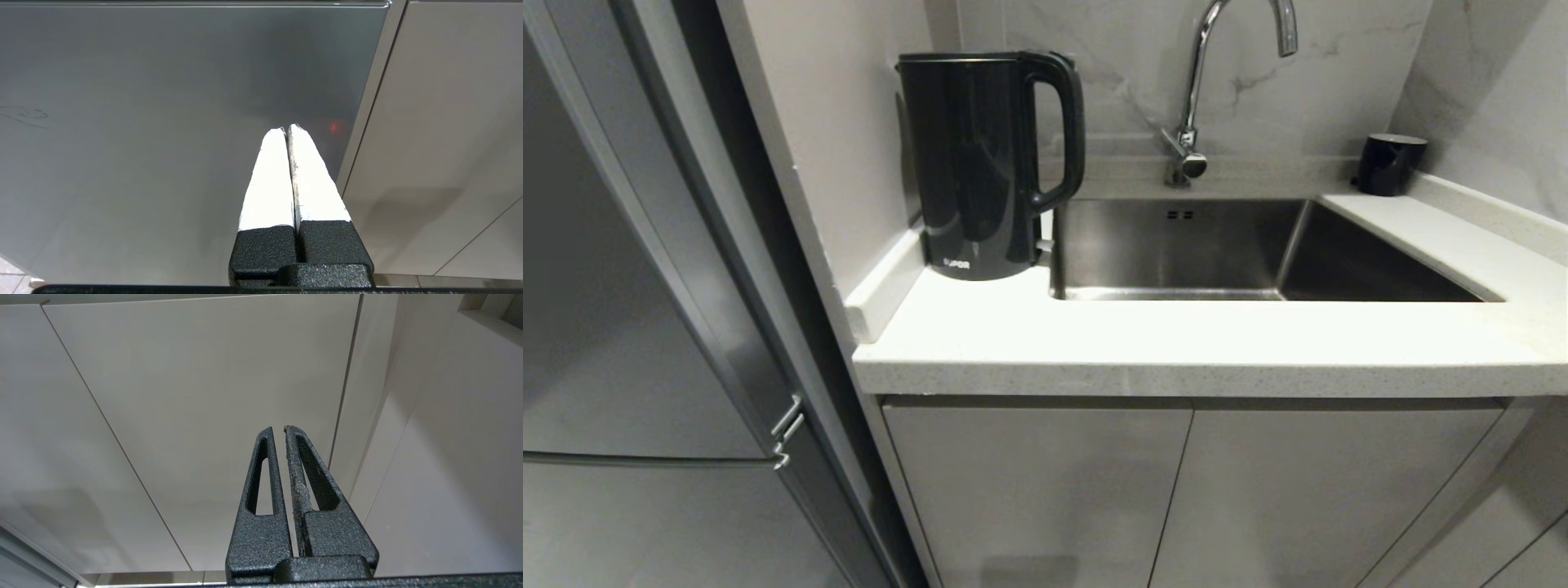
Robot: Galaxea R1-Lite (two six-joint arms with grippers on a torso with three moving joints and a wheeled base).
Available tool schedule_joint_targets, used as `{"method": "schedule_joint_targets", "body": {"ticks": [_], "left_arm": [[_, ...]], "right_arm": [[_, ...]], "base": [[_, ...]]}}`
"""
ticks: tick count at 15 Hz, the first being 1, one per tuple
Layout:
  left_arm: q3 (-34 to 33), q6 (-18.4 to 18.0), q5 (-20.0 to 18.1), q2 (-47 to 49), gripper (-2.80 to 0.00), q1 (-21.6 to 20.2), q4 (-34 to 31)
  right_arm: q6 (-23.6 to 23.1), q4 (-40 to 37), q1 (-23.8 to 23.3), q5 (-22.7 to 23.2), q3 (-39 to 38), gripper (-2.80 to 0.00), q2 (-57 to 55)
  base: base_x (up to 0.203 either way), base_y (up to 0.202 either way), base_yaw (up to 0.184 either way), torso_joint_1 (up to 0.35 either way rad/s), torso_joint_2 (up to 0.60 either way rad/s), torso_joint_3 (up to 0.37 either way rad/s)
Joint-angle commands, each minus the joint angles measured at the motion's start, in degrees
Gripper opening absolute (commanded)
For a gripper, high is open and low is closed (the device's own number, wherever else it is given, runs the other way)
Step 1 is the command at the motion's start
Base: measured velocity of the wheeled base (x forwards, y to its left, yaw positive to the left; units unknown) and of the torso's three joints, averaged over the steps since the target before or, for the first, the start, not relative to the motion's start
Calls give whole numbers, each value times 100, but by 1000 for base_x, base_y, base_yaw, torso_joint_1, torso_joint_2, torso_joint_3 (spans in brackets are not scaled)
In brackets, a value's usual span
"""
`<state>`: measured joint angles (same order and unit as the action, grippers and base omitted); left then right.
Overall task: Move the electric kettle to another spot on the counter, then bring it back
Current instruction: Grab the kettle
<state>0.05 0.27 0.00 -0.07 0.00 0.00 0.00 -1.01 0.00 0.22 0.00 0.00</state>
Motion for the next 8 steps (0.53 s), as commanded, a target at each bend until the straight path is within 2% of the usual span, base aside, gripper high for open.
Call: {"method": "schedule_joint_targets", "body": {"ticks": [1, 8], "left_arm": [[4, 0, 0, 7, -280, 0, 0], [4, 0, 0, 7, -280, 9, 0]], "right_arm": [[0, 5, 0, 4, 0, -280, 0], [0, -4, 0, -4, 0, -280, 0]], "base": [[0, 0, 0, 0, 0, 0], [0, 0, 0, 0, 0, 0]]}}
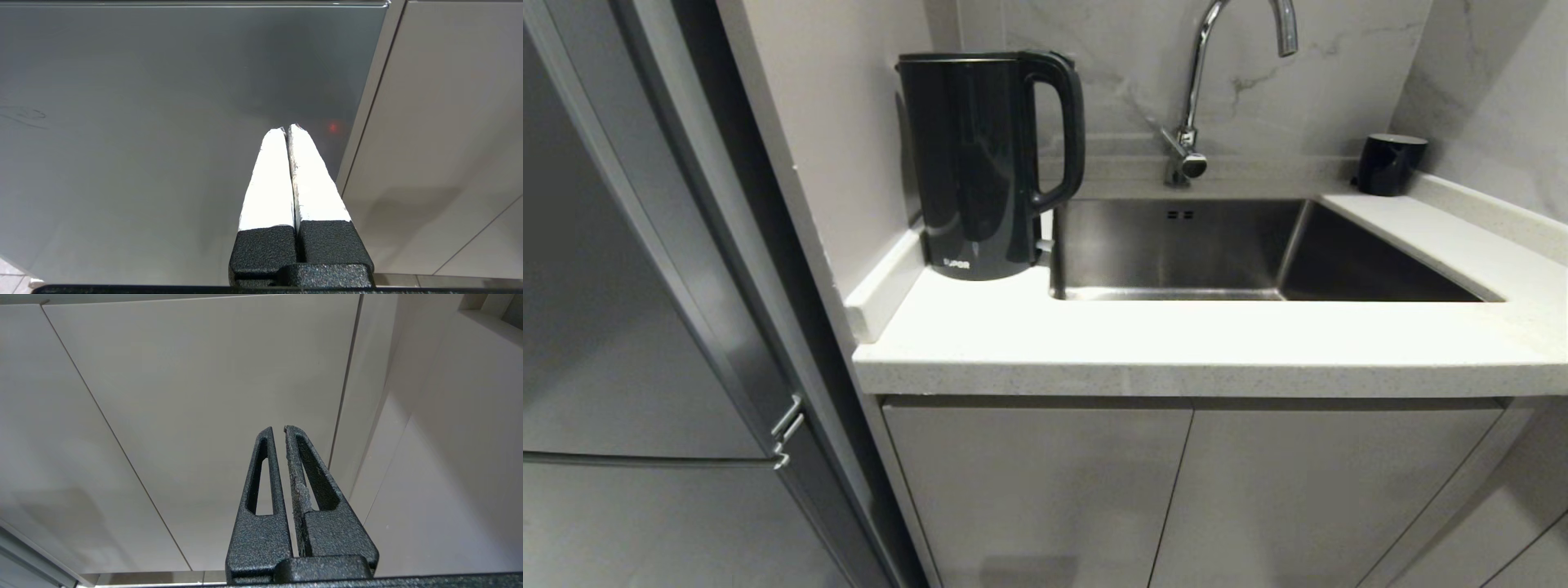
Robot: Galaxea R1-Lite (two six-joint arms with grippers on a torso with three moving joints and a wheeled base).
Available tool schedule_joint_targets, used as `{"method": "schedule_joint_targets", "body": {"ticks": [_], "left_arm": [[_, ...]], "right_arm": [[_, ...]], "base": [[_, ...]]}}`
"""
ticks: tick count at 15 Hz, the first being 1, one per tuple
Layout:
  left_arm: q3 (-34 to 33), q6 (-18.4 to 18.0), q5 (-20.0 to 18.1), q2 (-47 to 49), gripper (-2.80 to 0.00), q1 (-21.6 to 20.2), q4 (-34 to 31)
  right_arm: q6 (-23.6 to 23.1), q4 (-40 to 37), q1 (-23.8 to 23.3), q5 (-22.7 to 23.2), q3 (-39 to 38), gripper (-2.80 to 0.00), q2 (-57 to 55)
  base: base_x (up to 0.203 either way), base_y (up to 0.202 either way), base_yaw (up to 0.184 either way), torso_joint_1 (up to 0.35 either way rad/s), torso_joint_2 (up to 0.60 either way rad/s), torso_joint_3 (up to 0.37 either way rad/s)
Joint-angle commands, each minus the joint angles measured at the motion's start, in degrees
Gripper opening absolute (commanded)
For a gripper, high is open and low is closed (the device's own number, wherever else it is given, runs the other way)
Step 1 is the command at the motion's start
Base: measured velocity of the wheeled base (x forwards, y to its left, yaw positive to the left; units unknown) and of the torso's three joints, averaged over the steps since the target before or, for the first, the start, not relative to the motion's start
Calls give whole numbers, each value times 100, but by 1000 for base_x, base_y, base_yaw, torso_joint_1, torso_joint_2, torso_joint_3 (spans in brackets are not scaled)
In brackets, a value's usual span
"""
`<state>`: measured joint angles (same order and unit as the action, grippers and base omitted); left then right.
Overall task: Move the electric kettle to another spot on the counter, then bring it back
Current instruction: Grab the kettle
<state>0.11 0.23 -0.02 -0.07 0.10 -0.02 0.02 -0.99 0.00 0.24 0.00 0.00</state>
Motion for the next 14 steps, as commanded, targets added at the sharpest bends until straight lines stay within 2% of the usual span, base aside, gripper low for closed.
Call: {"method": "schedule_joint_targets", "body": {"ticks": [1, 9, 14], "left_arm": [[-2, 4, 2, 7, -280, -1, 2], [-2, 4, 2, 7, -280, -1, 2], [-2, 4, 2, 7, -280, -1, 2]], "right_arm": [[-2, -3, 0, 2, 0, -280, 0], [-2, -7, 0, 2, 0, -280, 0], [-2, 2, 0, -1, 0, -280, 0]], "base": [[0, 0, 0, 0, 0, 0], [0, 0, 0, 1, -12, -13], [0, 0, 0, 14, -355, -336]]}}
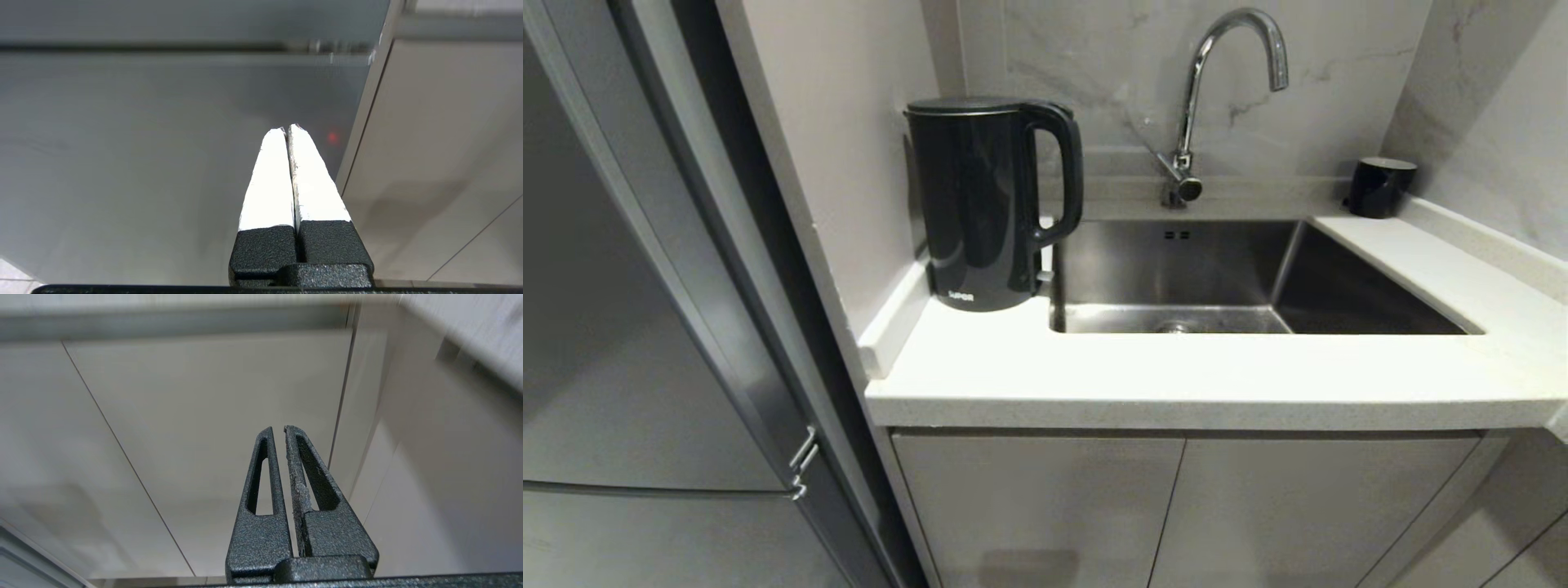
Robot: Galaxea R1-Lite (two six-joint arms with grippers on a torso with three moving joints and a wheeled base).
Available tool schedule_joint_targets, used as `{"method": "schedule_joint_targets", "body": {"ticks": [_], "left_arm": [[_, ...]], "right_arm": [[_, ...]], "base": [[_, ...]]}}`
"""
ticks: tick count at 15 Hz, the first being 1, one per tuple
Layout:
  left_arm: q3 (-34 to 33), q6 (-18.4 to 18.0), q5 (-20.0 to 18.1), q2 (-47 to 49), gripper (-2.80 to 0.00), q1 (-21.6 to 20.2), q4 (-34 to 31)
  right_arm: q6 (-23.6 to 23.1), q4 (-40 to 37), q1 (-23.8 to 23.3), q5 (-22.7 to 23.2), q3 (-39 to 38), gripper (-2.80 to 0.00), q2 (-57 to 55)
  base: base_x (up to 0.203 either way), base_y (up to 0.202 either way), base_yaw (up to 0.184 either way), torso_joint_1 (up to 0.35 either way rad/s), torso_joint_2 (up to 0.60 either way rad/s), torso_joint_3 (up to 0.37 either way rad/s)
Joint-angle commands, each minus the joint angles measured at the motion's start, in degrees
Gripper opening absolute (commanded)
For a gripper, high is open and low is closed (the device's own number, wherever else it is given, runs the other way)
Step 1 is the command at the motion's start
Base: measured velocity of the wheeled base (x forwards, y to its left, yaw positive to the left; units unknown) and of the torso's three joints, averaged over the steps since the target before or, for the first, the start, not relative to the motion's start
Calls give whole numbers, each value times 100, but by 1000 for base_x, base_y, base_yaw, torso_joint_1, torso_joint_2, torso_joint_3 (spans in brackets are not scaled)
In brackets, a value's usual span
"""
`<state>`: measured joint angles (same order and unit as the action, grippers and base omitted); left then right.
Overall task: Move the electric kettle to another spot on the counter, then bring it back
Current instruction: Grab the kettle
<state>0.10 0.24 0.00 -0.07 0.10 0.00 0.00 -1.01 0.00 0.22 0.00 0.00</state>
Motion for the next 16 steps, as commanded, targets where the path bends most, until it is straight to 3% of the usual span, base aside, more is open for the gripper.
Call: {"method": "schedule_joint_targets", "body": {"ticks": [1, 16], "left_arm": [[-1, 2, 0, 7, -280, -1, 0], [-1, 2, 0, 7, -280, -1, -9]], "right_arm": [[0, -4, 0, 4, 0, -280, 0], [0, -4, 0, 4, 0, -280, 0]], "base": [[0, 0, 0, 35, -445, -403], [0, 0, 0, 135, -513, -387]]}}
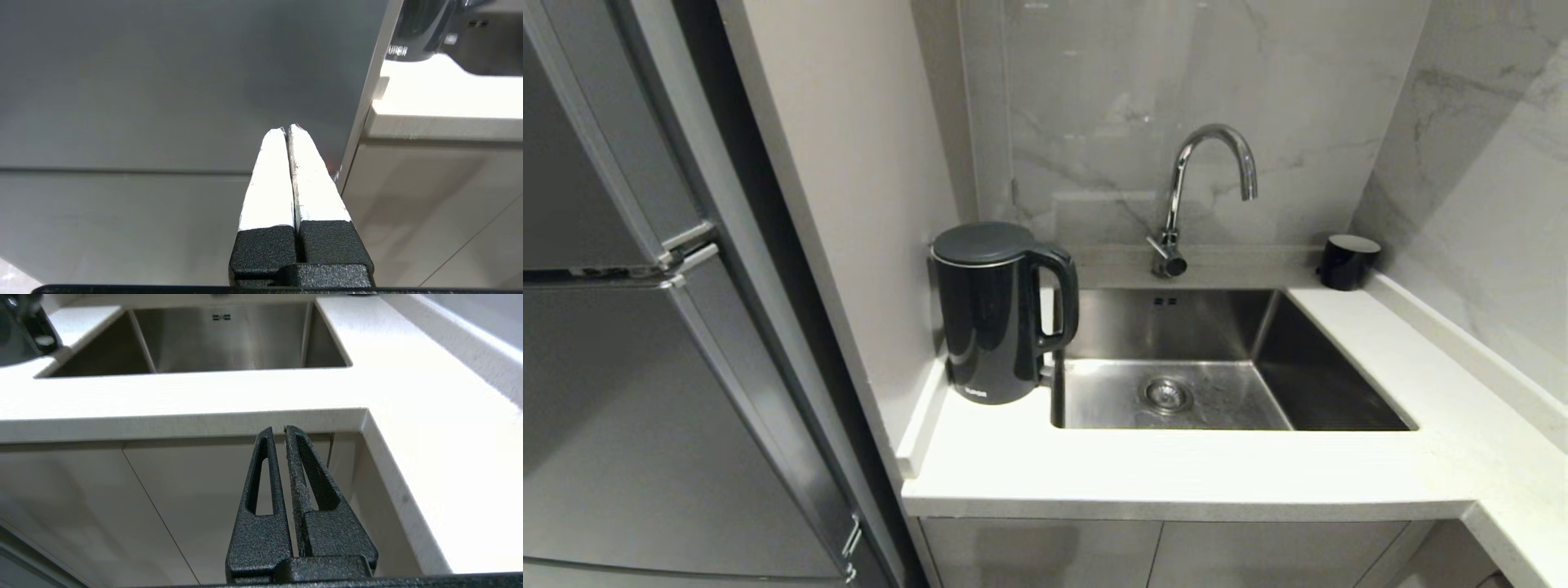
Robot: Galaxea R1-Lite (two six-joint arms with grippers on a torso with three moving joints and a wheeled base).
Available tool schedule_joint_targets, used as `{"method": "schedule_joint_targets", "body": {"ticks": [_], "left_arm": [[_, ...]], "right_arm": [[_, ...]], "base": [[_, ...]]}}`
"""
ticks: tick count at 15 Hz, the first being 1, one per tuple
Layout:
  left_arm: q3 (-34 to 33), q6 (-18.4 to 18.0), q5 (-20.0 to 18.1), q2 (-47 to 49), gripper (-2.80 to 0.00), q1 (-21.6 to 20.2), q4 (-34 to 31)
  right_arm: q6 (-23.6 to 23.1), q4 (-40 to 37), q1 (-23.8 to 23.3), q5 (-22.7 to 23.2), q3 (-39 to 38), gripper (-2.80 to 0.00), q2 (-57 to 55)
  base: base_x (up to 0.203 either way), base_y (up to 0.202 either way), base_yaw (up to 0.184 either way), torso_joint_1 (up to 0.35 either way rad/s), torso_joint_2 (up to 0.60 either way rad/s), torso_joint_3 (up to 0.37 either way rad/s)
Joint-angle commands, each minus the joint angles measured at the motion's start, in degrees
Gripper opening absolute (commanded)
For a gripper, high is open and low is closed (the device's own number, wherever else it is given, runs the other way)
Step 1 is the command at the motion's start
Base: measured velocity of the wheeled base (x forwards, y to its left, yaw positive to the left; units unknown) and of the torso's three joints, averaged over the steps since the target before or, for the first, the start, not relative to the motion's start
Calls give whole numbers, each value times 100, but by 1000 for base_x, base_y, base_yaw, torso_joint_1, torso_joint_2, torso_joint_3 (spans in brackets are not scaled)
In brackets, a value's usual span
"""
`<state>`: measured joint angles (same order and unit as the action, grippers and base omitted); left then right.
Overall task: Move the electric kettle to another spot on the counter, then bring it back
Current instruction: Grab the kettle
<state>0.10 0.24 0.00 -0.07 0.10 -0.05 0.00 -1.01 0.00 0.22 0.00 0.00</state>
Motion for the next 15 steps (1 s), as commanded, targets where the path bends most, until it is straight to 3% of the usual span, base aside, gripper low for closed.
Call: {"method": "schedule_joint_targets", "body": {"ticks": [1, 5, 15], "left_arm": [[-1, 2, 0, 7, -280, -1, -4], [-1, 2, 0, 7, -280, -1, -4], [-1, 2, 0, 7, -280, -1, -4]], "right_arm": [[0, -1, 0, 4, 0, -280, 0], [6, -3, 0, 4, 0, -280, -2], [0, 5, 0, 4, 0, -280, 0]], "base": [[0, 0, 0, 206, -605, -393], [0, 0, 0, 202, -530, -335], [0, 0, 0, 146, -357, -216]]}}
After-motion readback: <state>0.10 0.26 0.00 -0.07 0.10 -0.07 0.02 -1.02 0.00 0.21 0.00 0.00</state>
